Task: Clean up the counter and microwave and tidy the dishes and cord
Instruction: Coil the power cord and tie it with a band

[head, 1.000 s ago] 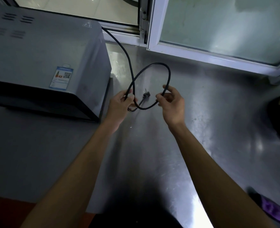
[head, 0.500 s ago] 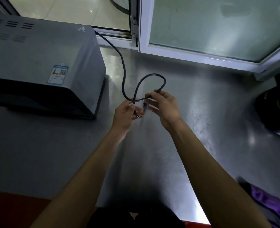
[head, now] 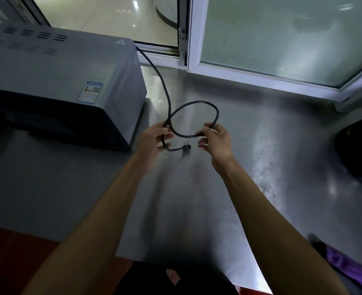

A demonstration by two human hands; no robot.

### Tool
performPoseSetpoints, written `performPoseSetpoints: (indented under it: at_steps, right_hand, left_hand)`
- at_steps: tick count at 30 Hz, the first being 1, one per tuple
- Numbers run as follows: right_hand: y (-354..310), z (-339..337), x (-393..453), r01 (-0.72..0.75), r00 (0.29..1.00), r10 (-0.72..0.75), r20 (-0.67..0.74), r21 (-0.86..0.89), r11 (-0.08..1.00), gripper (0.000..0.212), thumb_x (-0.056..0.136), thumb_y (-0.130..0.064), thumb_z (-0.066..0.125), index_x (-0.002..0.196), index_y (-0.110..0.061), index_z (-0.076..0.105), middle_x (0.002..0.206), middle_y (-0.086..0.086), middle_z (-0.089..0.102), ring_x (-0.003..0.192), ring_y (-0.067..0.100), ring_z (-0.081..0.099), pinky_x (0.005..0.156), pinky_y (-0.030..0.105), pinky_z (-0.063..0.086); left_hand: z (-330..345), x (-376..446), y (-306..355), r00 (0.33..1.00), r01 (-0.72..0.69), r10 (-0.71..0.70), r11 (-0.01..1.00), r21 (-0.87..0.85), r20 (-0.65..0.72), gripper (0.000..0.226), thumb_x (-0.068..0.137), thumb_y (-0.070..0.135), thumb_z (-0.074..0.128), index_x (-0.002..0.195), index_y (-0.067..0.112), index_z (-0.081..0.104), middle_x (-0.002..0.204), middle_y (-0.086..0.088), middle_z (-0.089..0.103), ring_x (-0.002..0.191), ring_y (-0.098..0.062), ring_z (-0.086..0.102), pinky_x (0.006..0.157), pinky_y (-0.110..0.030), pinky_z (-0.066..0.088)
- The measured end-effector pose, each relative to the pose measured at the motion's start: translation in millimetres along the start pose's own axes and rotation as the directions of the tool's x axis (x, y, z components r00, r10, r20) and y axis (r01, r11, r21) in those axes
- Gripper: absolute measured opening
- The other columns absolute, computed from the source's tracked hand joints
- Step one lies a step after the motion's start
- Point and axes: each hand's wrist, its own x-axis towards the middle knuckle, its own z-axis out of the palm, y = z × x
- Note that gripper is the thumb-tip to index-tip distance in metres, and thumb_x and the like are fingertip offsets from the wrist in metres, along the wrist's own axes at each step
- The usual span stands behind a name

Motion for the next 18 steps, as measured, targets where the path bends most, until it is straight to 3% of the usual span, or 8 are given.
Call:
performPoseSetpoints:
  at_steps: [3,6,10,12,15,18]
  right_hand:
    - [3.2,-2.4,-2.0,0.094,0.996,-0.093,0.004,-0.066,0.993,0.017,0.1,-0.014,0.055,0.116,-0.007,0.056,0.092,0.01,0.074,0.066,0.018,0.059,0.064,0.029,0.053]
    - [1.5,-1.6,-4.3,0.162,0.986,-0.164,-0.009,-0.123,0.979,0.017,0.101,-0.014,0.055,0.116,-0.008,0.056,0.092,0.009,0.074,0.067,0.016,0.061,0.066,0.029,0.055]
    - [-5.0,0.7,-2.9,0.224,0.971,-0.236,-0.048,-0.184,0.957,0.016,0.1,-0.012,0.053,0.116,-0.01,0.055,0.089,0.007,0.073,0.065,0.014,0.061,0.066,0.027,0.056]
    - [-9.1,4.5,0.5,0.25,0.959,-0.274,-0.071,-0.245,0.937,0.017,0.101,-0.013,0.053,0.117,-0.012,0.055,0.089,0.006,0.073,0.066,0.013,0.062,0.065,0.024,0.056]
    - [-15.0,13.5,7.8,0.266,0.946,-0.308,-0.103,-0.299,0.917,0.018,0.101,-0.013,0.052,0.119,-0.014,0.055,0.088,0.004,0.072,0.066,0.013,0.063,0.066,0.025,0.056]
    - [-17.8,26.7,14.7,0.258,0.931,-0.331,-0.156,-0.362,0.896,0.021,0.102,-0.015,0.049,0.122,-0.02,0.053,0.09,0.003,0.07,0.065,0.012,0.062,0.061,0.02,0.054]
  left_hand:
    - [5.2,2.7,3.3,0.999,-0.001,0.0,1.0,-0.018,-0.038,0.026,0.093,0.023,0.056,0.113,0.012,0.067,0.113,-0.008,0.072,0.108,-0.027,0.068,0.088,-0.042,0.049]
    - [8.2,6.7,8.5,0.998,-0.012,0.011,1.0,-0.017,-0.06,0.023,0.098,0.016,0.052,0.118,0.01,0.064,0.105,-0.003,0.075,0.105,-0.024,0.07,0.087,-0.04,0.048]
    - [12.0,15.0,21.6,0.999,-0.043,0.043,0.999,-0.011,0.003,0.017,0.101,0.012,0.048,0.102,0.013,0.065,0.091,0.001,0.073,0.092,-0.019,0.07,0.081,-0.035,0.044]
    - [11.1,24.9,27.4,0.998,-0.051,0.051,0.998,-0.03,0.021,0.018,0.103,0.011,0.046,0.106,0.011,0.064,0.094,-0.001,0.071,0.088,-0.016,0.071,0.078,-0.031,0.044]
    - [5.2,42.6,35.6,0.996,-0.036,0.04,0.998,-0.06,0.077,0.019,0.103,0.014,0.047,0.115,0.008,0.061,0.097,0.001,0.073,0.095,-0.017,0.072,0.09,-0.036,0.048]
    - [-2.1,60.9,50.2,0.993,0.026,-0.009,0.99,-0.137,0.121,0.015,0.102,0.013,0.049,0.104,0.013,0.064,0.091,0.002,0.074,0.094,-0.019,0.072,0.102,-0.042,0.046]
